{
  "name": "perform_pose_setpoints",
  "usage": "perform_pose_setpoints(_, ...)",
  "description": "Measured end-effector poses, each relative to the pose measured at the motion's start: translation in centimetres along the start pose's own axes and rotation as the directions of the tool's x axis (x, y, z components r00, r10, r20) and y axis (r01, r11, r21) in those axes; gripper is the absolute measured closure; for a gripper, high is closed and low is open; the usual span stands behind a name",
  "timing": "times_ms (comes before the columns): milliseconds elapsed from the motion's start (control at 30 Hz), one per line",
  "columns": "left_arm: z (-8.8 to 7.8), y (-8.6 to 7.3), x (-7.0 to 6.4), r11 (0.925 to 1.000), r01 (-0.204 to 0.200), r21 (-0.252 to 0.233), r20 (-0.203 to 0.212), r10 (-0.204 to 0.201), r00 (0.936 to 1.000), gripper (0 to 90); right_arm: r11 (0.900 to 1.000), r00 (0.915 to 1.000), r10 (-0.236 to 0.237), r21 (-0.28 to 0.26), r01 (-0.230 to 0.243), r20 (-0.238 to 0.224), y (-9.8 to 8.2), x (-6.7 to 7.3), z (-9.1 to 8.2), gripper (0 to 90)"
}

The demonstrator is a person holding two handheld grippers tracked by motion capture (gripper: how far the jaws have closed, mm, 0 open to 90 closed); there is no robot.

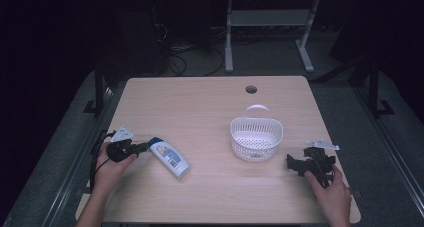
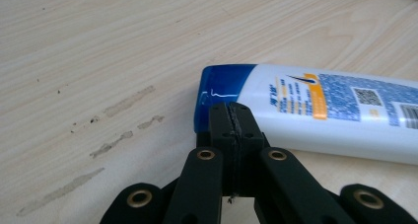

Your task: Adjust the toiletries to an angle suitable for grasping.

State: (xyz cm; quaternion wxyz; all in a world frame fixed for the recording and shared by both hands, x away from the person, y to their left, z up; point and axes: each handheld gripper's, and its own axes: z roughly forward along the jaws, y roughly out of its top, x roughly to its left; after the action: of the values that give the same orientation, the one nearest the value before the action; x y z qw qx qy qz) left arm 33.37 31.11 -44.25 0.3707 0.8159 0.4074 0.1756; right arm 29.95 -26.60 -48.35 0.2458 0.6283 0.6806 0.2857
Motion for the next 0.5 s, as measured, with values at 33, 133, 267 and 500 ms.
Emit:
perform_pose_setpoints(33, 0.1, 0.1, 0.0, 1.0000, -0.001, 0.001, -0.003, 0.001, 1.0000, 90.0, 1.000, 1.0000, 0.000, 0.000, 0.000, 0.000, 0.0, 0.0, 0.0, 0.4)
perform_pose_setpoints(133, 0.5, 0.3, 0.2, 1.0000, -0.004, 0.009, -0.006, 0.004, 1.0000, 90.0, 1.000, 1.0000, 0.000, 0.000, 0.000, 0.000, 0.0, 0.0, 0.0, 0.4)
perform_pose_setpoints(267, 1.0, 0.5, 0.3, 0.9999, -0.008, 0.010, -0.008, 0.008, 0.9999, 90.0, 1.000, 1.0000, 0.000, 0.000, 0.000, 0.000, 0.0, 0.0, 0.0, 0.4)
perform_pose_setpoints(500, 1.8, 0.7, 0.2, 1.0000, 0.000, 0.007, -0.003, 0.000, 1.0000, 90.0, 1.000, 1.0000, 0.000, 0.000, 0.000, 0.000, 0.0, 0.0, 0.0, 0.4)
